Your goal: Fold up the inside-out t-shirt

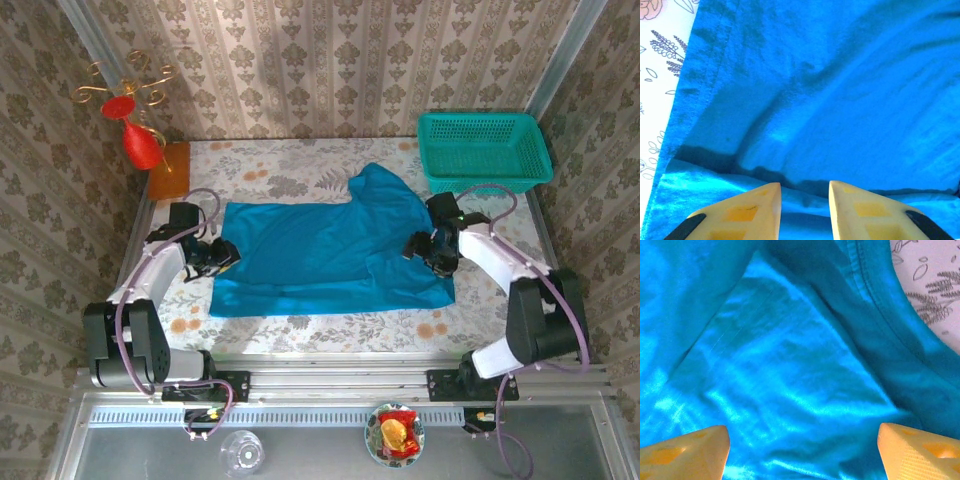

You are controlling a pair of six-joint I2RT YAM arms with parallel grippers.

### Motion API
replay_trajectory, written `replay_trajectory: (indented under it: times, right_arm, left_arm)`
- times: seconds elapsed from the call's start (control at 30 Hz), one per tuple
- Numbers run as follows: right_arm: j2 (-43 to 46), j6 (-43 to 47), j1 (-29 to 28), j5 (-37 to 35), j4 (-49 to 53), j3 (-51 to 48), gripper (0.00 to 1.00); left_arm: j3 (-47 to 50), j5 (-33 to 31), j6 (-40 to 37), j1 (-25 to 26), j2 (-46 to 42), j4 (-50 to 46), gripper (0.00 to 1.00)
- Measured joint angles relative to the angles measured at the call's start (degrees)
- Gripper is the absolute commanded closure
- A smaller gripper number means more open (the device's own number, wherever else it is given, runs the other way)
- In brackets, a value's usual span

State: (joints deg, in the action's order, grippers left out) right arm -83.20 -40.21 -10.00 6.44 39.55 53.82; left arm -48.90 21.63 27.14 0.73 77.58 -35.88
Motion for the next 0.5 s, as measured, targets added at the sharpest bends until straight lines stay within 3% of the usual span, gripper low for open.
replay_trajectory:
  times: [0.23, 0.5]
  right_arm:
    - [7.37, -0.66, 0.09, 1.79, 1.84, -5.73, 0.19]
    - [-1.77, -0.68, 3.63, 2.56, -4.04, -7.43, 0.18]
  left_arm:
    - [0.17, -0.42, 0.0, 0.0, 1.22, -0.11, 0.68]
    - [0.35, -0.98, 0.0, 0.0, 2.1, -0.04, 0.68]
